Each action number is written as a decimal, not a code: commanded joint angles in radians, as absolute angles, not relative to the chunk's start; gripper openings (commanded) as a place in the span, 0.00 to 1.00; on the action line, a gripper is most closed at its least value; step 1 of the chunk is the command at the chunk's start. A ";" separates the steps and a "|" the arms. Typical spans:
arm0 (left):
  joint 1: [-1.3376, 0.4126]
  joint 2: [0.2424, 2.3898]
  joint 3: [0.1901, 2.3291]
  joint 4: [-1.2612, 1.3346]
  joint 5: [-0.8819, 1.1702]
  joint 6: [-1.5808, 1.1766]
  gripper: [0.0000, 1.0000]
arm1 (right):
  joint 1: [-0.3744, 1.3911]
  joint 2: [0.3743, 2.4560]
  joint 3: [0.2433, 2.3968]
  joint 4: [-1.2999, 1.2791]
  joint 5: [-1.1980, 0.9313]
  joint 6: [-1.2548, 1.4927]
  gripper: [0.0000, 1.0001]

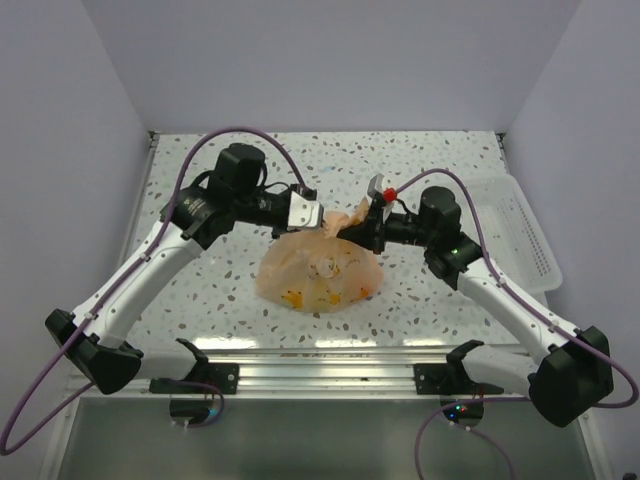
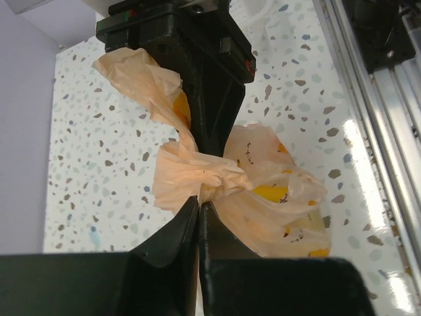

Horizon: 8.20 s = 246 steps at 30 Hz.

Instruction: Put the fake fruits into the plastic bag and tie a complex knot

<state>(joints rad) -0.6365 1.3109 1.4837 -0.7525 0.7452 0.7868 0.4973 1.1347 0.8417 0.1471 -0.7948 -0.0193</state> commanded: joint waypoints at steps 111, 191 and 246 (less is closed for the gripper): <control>-0.739 1.226 0.762 0.072 0.661 0.097 0.00 | 0.371 1.232 0.815 0.021 -1.034 -0.040 0.22; -0.706 1.451 0.587 1.235 0.787 -0.724 0.00 | 0.287 1.074 0.896 -0.307 -0.991 -0.189 0.41; -0.707 1.486 0.607 1.247 0.756 -0.698 0.00 | 0.287 1.118 0.900 -0.106 -1.152 -0.013 0.84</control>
